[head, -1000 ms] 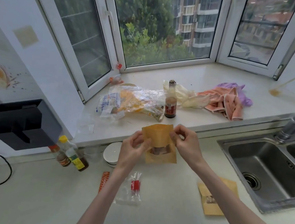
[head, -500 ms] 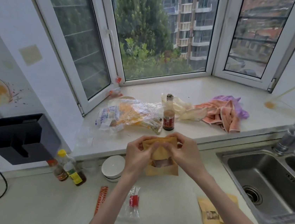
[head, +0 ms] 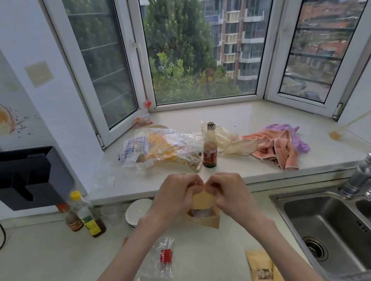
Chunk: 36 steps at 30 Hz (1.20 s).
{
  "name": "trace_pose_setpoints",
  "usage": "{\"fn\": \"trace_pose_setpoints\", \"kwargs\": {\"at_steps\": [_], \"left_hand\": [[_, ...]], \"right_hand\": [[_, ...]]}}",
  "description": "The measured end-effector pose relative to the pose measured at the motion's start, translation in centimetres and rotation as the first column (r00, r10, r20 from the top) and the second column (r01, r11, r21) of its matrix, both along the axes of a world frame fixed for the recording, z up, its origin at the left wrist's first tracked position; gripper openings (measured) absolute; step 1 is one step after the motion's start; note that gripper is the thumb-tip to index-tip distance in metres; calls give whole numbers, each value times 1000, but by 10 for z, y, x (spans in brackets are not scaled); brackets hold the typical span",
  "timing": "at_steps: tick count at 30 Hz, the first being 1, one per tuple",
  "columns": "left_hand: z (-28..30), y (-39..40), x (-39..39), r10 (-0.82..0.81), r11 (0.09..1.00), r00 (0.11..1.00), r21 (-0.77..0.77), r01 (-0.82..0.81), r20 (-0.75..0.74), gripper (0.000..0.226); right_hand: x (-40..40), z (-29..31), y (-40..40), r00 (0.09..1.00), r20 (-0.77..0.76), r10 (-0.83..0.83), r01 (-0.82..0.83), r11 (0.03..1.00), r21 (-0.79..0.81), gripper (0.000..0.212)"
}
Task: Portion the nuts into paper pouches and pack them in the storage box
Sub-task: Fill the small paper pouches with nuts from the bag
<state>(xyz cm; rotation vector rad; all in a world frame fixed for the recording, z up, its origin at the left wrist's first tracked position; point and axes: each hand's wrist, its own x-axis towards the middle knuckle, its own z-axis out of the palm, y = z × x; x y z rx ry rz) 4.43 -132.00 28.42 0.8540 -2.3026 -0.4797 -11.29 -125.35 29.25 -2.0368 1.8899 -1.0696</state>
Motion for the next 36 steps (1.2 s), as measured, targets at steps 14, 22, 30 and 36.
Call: {"fn": "trace_pose_setpoints", "kwargs": {"at_steps": [14, 22, 30, 36], "left_hand": [[0, 4, 3, 34, 996, 999, 78, -32, -31, 12], [0, 2, 5, 62, 991, 998, 118, -63, 13, 12], [-7, 9, 4, 85, 994, 996, 62, -86, 18, 13], [-9, 4, 4, 109, 988, 993, 119, -102, -47, 18]], "right_hand": [[-15, 0, 11, 990, 123, -74, 66, 995, 68, 18], [-12, -18, 10, 986, 127, -106, 100, 994, 54, 17], [-14, -23, 6, 1000, -16, -23, 23, 999, 27, 17], [-24, -22, 6, 1000, -9, -28, 28, 1000, 6, 24]]}}
